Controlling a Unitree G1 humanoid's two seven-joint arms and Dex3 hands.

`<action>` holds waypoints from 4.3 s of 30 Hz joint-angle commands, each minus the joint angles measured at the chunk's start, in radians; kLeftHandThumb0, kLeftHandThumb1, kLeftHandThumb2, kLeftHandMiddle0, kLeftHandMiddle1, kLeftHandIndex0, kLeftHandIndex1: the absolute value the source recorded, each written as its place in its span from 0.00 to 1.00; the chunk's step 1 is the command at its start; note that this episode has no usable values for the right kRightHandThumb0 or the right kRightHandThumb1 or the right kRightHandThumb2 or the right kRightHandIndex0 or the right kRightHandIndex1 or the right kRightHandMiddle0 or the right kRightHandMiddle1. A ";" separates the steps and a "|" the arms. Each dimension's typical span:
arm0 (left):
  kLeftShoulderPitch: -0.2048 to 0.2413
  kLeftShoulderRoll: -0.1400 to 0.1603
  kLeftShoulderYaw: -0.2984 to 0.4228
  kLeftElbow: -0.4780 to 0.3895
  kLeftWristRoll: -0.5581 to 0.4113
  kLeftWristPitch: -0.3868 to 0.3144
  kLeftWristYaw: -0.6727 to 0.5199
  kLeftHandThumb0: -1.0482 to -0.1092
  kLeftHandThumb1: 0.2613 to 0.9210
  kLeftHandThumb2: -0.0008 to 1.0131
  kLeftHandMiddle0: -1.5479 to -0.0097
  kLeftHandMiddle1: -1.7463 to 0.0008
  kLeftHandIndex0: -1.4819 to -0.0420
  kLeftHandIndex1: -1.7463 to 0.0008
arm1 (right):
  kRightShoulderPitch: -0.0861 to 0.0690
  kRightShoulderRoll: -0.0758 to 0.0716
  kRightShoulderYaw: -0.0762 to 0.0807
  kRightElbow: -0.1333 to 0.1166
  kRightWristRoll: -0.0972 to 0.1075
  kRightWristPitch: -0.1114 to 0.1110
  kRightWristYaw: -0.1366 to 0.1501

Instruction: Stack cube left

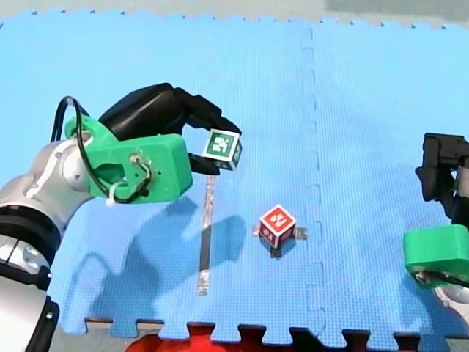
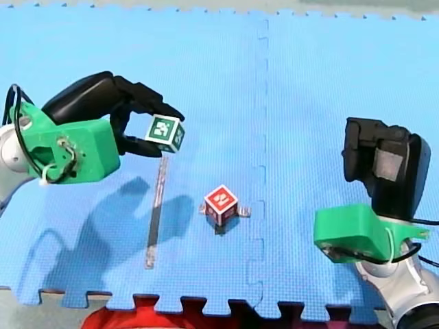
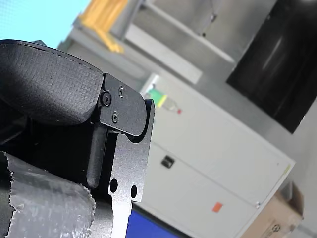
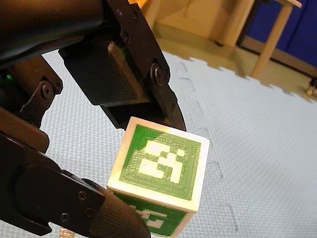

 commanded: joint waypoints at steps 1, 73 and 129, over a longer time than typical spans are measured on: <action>-0.004 0.003 0.004 -0.005 -0.004 -0.005 -0.002 0.64 0.84 0.00 0.41 0.00 0.16 0.98 | 0.001 -0.002 -0.002 -0.005 0.005 -0.003 0.001; -0.017 -0.180 -0.106 0.019 0.057 0.130 -0.130 0.60 0.85 0.00 0.42 0.01 0.13 1.00 | -0.002 0.033 -0.003 -0.029 0.021 0.034 0.008; 0.016 -0.183 -0.139 0.041 0.109 0.120 0.003 0.63 0.85 0.00 0.41 0.00 0.14 1.00 | 0.022 0.044 0.000 -0.079 -0.001 0.041 -0.011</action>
